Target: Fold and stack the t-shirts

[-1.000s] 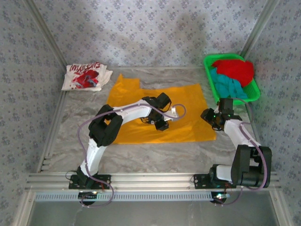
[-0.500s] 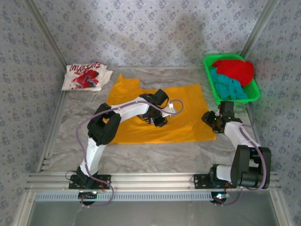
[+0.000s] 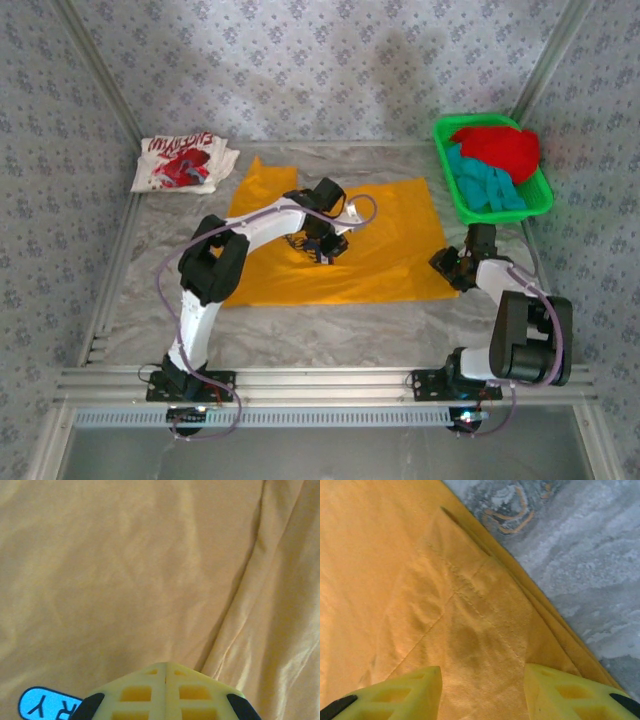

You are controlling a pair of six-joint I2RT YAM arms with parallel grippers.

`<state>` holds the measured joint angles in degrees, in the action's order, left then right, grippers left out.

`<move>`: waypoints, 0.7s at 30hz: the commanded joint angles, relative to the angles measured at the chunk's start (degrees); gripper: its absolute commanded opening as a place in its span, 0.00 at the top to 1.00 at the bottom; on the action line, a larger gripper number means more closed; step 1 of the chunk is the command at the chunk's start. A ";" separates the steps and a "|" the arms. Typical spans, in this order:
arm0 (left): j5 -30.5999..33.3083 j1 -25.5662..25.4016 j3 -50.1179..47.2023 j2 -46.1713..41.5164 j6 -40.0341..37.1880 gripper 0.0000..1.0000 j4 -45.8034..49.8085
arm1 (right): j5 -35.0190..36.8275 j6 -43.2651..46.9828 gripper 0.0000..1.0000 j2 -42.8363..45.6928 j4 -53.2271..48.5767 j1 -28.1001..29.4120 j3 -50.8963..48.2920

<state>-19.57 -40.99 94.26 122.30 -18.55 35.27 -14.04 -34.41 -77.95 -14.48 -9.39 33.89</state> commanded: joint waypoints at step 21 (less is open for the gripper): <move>-2.33 -4.39 2.88 1.63 -9.61 0.57 10.75 | -3.55 -2.08 0.51 -0.99 0.05 -1.70 0.84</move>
<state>-21.06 -45.82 94.91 122.72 -25.78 42.63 -16.84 -36.23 -79.18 -12.73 -10.90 34.00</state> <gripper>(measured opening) 0.421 0.494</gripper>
